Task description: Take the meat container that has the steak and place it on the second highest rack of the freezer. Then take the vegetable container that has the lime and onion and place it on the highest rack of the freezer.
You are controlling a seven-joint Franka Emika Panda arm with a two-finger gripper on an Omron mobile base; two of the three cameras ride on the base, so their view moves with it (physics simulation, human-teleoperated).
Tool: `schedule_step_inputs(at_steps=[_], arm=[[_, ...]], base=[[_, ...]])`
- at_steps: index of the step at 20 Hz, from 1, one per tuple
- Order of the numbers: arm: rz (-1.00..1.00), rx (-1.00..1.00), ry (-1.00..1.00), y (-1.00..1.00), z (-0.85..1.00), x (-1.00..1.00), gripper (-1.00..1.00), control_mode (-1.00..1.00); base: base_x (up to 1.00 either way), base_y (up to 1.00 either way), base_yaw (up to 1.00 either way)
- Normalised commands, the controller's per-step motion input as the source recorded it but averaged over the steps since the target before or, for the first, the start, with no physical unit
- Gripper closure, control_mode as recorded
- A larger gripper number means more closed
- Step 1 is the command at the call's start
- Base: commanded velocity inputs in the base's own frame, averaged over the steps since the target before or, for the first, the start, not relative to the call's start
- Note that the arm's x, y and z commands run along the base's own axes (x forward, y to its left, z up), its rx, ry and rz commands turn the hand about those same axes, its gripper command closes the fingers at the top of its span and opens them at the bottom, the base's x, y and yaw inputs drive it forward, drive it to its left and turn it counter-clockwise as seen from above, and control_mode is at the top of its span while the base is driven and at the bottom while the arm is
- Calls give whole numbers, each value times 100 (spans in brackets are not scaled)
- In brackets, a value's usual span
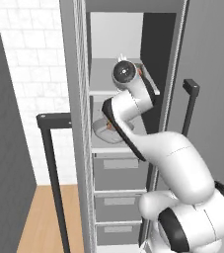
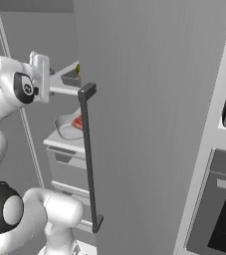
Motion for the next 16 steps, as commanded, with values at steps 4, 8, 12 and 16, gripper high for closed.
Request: schedule_step_inputs(at_steps=[4, 8, 12, 16], arm=[[0, -4, -46, 11, 0, -100, -100, -100], [0, 4, -39, -23, 0, -100, -100, -100], [0, 15, -28, -49, 0, -100, -100, -100], [0, 21, -20, -71, 0, -100, -100, -100]], base=[[0, 0, 0], [0, 0, 0], [0, 0, 0], [0, 0, 0]])
